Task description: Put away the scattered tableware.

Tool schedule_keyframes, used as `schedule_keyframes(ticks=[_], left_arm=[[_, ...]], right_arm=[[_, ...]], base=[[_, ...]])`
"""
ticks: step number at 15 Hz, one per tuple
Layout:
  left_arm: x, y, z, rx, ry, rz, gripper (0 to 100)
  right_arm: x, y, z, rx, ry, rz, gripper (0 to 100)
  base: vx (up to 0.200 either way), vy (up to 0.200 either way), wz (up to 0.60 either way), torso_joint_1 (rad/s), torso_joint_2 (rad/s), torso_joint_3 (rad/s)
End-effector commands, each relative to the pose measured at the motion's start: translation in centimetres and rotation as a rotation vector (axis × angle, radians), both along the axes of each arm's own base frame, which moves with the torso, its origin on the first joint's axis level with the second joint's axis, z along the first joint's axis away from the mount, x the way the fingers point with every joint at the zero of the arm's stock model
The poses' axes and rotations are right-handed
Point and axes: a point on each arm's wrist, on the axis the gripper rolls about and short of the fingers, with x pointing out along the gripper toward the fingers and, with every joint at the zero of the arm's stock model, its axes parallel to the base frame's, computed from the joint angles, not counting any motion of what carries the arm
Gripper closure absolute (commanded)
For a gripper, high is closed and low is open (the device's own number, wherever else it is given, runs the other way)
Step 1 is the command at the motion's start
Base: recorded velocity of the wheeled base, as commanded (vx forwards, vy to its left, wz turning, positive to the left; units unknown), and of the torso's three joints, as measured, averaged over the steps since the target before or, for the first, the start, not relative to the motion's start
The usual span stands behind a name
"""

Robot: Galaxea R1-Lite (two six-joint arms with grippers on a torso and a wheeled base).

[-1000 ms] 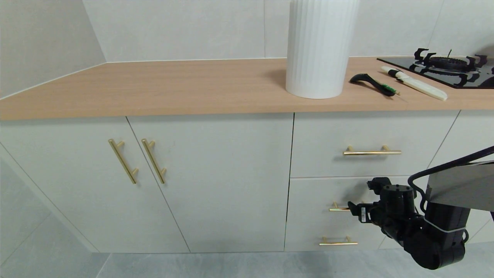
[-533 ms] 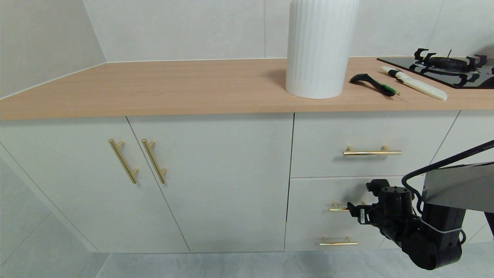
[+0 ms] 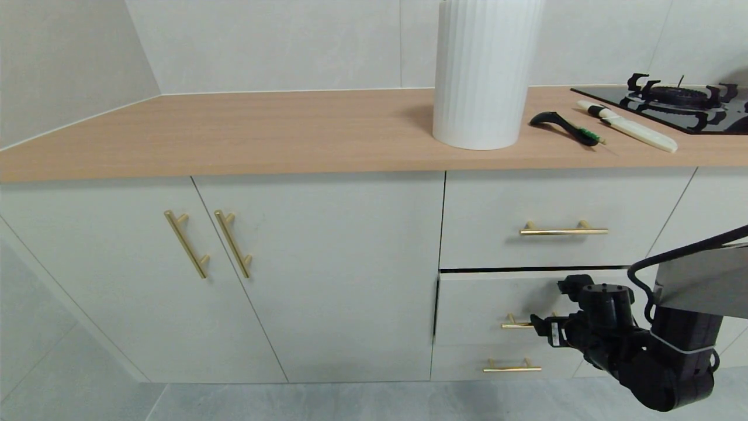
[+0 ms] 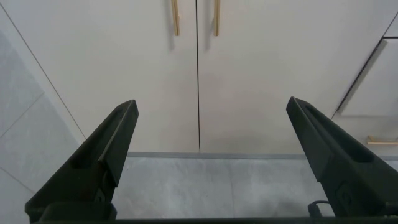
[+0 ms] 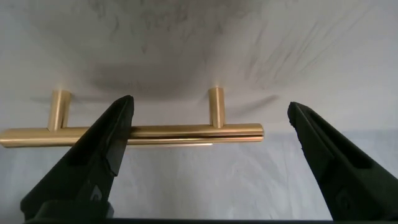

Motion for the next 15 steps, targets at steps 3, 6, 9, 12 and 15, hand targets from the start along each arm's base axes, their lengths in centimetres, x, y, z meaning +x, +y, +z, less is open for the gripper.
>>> schedule_keyframes(ticks=[3, 6, 9, 12, 15], left_arm=[[0.0, 0.0, 0.0, -0.001, 0.001, 0.001, 0], [0.0, 0.0, 0.0, -0.001, 0.001, 0.001, 0], [0.0, 0.0, 0.0, -0.001, 0.001, 0.001, 0], [0.0, 0.0, 0.0, -0.001, 0.001, 0.001, 0], [0.0, 0.0, 0.0, -0.001, 0.001, 0.001, 0]], right_arm=[[-5.9, -0.5, 11.8, 0.045, 0.048, 0.117, 0], [-10.1, -1.0, 19.1, 0.103, -0.046, 0.201, 0], [-10.3, -0.2, 19.8, 0.118, -0.102, 0.231, 0], [-6.6, 1.1, 15.2, 0.103, -0.048, 0.226, 0], [-3.5, 1.7, 11.0, 0.071, -0.105, 0.158, 0]], base=[[0.0, 0.0, 0.0, 0.0, 0.0, 0.0], [0.0, 0.0, 0.0, 0.0, 0.0, 0.0], [0.0, 0.0, 0.0, 0.0, 0.0, 0.0], [0.0, 0.0, 0.0, 0.0, 0.0, 0.0], [0.0, 0.0, 0.0, 0.0, 0.0, 0.0]])
